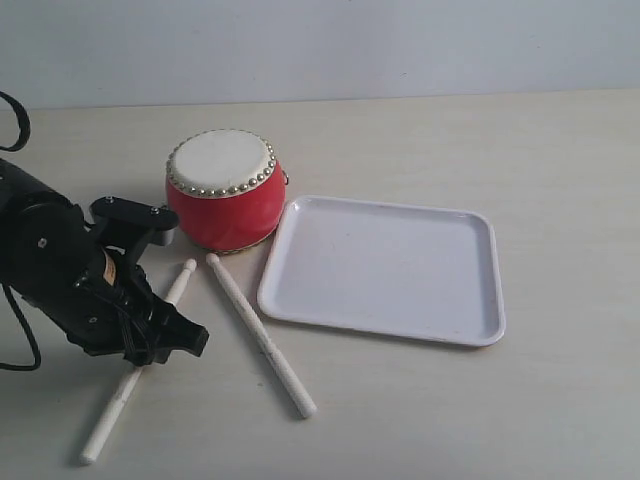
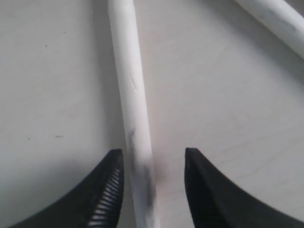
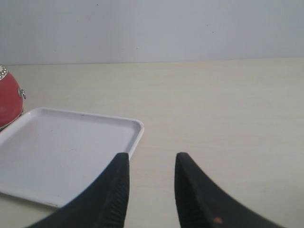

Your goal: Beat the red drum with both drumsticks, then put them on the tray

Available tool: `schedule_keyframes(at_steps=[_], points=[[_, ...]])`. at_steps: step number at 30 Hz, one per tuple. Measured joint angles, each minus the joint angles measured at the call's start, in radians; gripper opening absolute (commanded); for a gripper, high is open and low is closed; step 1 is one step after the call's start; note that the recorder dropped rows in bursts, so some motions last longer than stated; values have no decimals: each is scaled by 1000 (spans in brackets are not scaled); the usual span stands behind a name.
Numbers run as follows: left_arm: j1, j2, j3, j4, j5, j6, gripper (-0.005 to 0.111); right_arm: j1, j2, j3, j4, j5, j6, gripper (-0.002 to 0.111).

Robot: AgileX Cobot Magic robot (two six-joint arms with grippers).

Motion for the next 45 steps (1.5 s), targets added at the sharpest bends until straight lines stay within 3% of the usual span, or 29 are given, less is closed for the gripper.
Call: schedule_keyframes(at_steps=[8,11,20,36,45], points=[[0,50,0,-3,0,-1,42,0,0,0,0,0,0,32],[0,70,-8,-3,-58,3,40,0,0,0,0,0,0,32],[0,73,-12,-3,-64,29,0,0,0,0,0,0,0,32],[0,73,-12,38,-58,96,0,0,0,0,0,0,0,32],[2,4,0,192,-7,-19,0,0,0,0,0,0,0,32]])
